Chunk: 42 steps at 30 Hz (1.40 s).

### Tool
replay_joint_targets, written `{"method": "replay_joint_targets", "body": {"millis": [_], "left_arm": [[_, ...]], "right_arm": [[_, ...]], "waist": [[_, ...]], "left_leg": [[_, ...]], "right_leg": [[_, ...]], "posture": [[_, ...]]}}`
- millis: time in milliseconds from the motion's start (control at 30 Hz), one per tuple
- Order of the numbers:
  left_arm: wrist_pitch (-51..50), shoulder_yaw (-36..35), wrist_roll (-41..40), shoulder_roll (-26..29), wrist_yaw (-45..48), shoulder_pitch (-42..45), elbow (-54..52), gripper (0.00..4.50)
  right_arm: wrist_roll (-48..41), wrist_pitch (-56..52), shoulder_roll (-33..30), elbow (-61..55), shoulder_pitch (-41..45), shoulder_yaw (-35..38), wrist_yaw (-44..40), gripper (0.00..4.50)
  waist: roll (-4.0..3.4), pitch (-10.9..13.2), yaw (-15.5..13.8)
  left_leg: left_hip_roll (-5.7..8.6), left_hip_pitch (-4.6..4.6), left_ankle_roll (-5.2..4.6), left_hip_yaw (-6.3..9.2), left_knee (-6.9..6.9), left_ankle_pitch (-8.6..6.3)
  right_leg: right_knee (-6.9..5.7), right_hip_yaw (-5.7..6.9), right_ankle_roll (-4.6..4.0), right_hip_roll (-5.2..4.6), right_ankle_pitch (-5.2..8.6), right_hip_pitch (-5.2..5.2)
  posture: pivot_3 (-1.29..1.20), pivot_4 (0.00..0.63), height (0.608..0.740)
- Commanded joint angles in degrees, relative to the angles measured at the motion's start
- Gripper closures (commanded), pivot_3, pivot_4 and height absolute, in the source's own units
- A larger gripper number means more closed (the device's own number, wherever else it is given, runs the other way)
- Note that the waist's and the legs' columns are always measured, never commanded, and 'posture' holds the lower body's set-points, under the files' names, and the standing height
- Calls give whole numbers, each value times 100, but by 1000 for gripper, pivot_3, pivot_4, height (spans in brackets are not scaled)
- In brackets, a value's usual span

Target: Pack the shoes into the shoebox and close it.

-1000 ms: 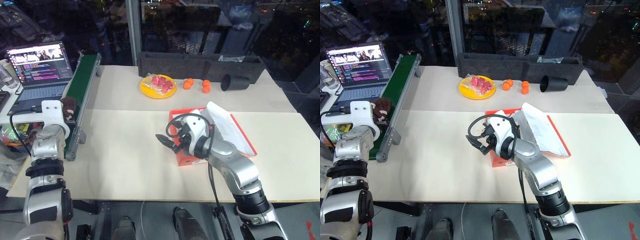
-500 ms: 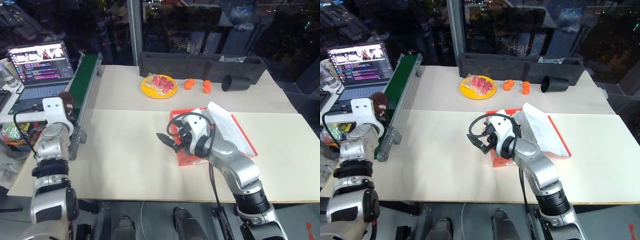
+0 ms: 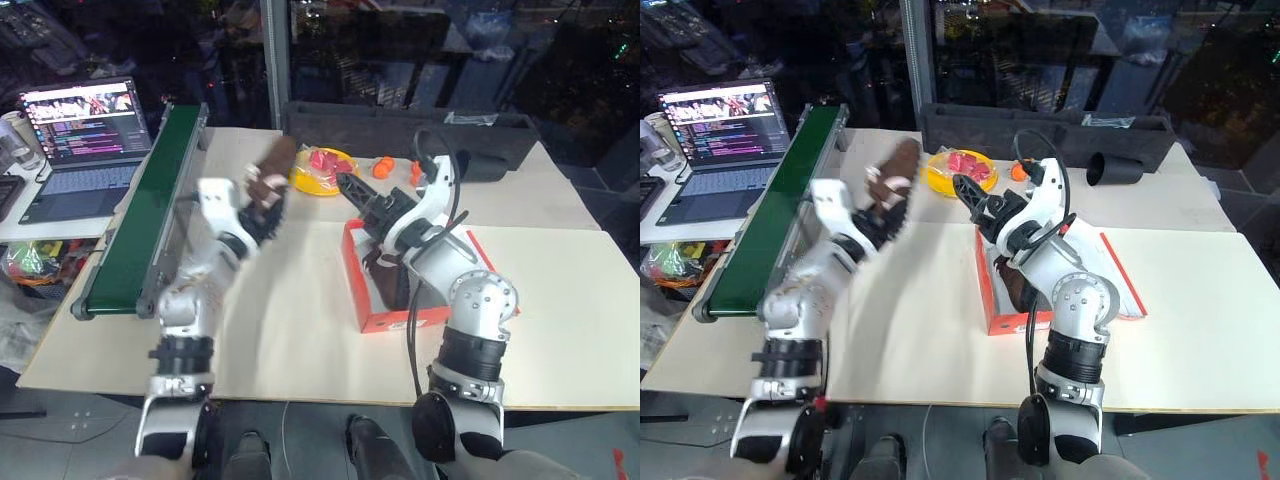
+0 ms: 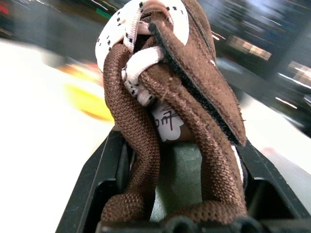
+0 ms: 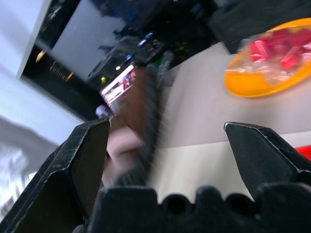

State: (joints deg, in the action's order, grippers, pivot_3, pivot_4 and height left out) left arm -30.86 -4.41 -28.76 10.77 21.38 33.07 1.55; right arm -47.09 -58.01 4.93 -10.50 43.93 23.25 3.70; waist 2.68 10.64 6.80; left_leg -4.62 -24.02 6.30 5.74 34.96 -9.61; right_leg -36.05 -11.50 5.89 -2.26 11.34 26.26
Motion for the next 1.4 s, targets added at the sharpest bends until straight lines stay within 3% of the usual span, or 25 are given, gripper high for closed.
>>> {"method": "replay_joint_targets", "body": {"millis": [33, 733, 767, 1000, 1300, 1367, 1400], "left_arm": [[-105, 92, -189, 25, 229, 78, -649, 2467], [-292, 444, -222, 67, 853, 242, -733, 2467], [-291, 447, -219, 66, 854, 232, -740, 2481], [-266, 474, -136, 94, 844, 243, -684, 2481], [-230, 623, 80, 161, 934, 226, -610, 2481], [-206, 696, 176, 227, 969, 201, -645, 1583], [-186, 720, 221, 251, 977, 190, -661, 1346]], "right_arm": [[-448, -115, 36, -90, 236, 44, 292, 0], [-972, 10, -92, -7, 181, -76, 803, 0], [-1021, 28, -81, -11, 183, -52, 835, 510], [-1153, 23, -83, -79, 173, -82, 925, 2699], [-1143, 71, -103, -79, 175, -95, 972, 2699], [-1139, 117, -120, -62, 183, -38, 1004, 2746], [-1141, 140, -133, -52, 191, -5, 1018, 2746]], "waist": [[-1, 0, 85], [-4, 1, 182], [-4, 1, 185], [-4, 1, 184], [-4, 1, 185], [-4, 1, 185], [-5, 1, 185]], "left_leg": [[0, 5, -3, 1, 0, 2], [1, 15, -14, 2, -6, 8], [1, 15, -14, 2, -6, 8], [1, 15, -14, 2, -5, 8], [1, 15, -14, 2, -6, 8], [1, 15, -14, 2, -7, 8], [1, 15, -14, 3, -7, 8]], "right_leg": [[-2, 0, 3, 1, 2, -1], [7, 2, 5, 0, 3, -11], [8, 1, 5, 0, 3, -11], [8, 2, 5, 0, 3, -11], [9, 2, 5, 0, 3, -11], [10, 2, 5, 0, 3, -11], [10, 2, 5, 0, 3, -11]], "posture": [[0, 150, 707], [0, 150, 707], [0, 150, 707], [0, 150, 707], [0, 150, 707], [0, 150, 707], [0, 150, 707]]}}
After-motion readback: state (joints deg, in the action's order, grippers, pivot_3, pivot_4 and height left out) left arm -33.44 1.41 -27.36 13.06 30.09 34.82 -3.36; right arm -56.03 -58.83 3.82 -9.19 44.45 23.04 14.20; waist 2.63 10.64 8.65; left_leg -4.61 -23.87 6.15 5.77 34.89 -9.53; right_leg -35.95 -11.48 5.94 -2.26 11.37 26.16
